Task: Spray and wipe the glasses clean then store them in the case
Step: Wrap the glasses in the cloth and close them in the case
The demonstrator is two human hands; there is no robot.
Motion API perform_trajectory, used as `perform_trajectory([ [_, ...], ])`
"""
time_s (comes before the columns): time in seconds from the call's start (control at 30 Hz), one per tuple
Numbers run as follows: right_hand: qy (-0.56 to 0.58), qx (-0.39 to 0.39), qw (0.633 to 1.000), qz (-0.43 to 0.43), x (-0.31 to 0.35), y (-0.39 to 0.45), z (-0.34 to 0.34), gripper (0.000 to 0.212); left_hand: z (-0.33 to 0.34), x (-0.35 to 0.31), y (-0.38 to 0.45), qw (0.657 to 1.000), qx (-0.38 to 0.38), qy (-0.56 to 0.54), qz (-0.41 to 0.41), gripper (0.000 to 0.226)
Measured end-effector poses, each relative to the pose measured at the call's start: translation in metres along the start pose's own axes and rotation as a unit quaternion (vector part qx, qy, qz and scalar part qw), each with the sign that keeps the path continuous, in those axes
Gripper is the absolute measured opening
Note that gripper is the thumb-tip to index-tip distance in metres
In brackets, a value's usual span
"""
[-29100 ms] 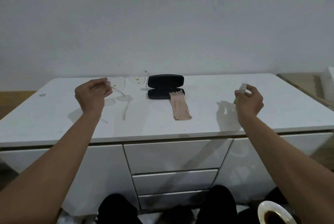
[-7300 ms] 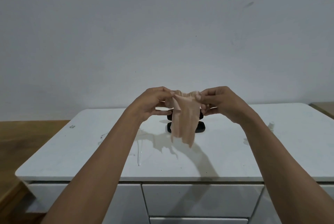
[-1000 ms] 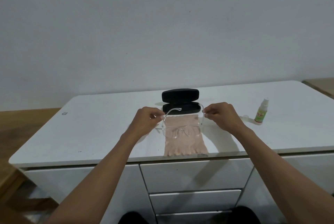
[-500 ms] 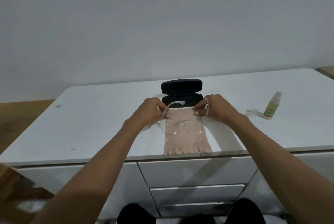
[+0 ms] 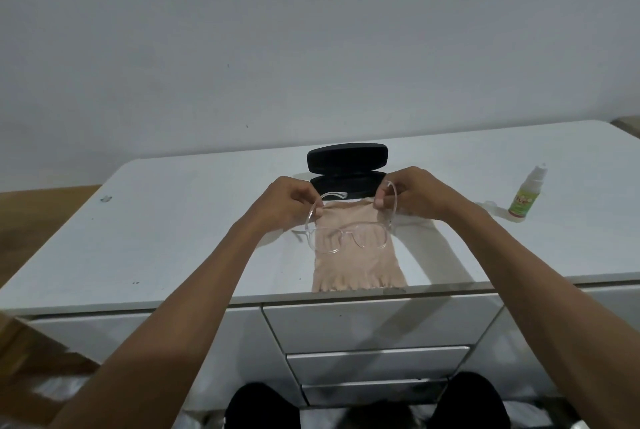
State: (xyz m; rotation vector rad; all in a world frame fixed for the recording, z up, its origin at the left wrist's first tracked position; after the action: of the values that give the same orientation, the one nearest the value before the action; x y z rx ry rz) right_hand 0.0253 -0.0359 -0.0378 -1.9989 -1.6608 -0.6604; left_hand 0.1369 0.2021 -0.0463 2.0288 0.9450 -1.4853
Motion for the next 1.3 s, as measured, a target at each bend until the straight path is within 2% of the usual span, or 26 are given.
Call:
perform_trajectory([
  [0.07,0.065,0.033,0.997,0.016,-0.002,-0.001,0.000,0.028,0.000,-0.003,-0.002,0.999,0.009,-0.030,-0.007,0.011],
  [0.13,0.069,0.039,0.997,0.022,-0.003,-0.001,-0.001,0.031,-0.001,-0.006,-0.004,0.999,0.007,-0.035,-0.013,0.011],
  [0.33,0.064,0.057,0.996,0.018,0.001,-0.007,-0.005,0.020,-0.006,-0.006,-0.008,0.999,0.011,-0.034,-0.027,0.017],
  [0.47,0.085,0.078,0.993,0.028,0.004,-0.012,-0.006,0.034,-0.006,-0.012,-0.015,0.997,0.036,-0.049,-0.046,0.012],
  [0.67,0.105,0.096,0.989,0.032,0.006,-0.020,-0.005,0.044,-0.008,-0.017,-0.021,0.995,0.064,-0.034,-0.064,0.024],
  [0.9,0.044,0.120,0.992,0.015,0.007,-0.024,-0.004,0.041,0.000,-0.018,-0.025,0.992,0.100,0.013,-0.073,0.036],
  [1.07,0.079,0.091,0.992,0.033,0.003,-0.022,-0.002,0.040,-0.001,-0.017,-0.026,0.996,0.061,-0.015,-0.063,0.024],
  [1.17,0.108,0.045,0.992,0.053,-0.002,-0.025,-0.001,0.037,-0.006,-0.011,-0.031,0.999,0.000,-0.024,-0.046,0.031],
  [1.3,0.135,-0.044,0.988,0.057,-0.006,-0.040,0.004,0.024,-0.012,-0.003,-0.047,0.998,-0.058,0.032,-0.002,0.029],
])
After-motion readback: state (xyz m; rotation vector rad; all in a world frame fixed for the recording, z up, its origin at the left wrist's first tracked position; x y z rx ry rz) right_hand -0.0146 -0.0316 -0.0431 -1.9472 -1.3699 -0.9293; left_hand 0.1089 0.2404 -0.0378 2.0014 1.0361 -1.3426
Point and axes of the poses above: each hand's wrist, its own y-axis towards the middle knuckle, its own z-axis out of the palm, x = y × z, the point moved 3 cm from there along y, towards the middle knuckle, and after that the axes turned 12 degrees about -y, right-handed, at the moved point
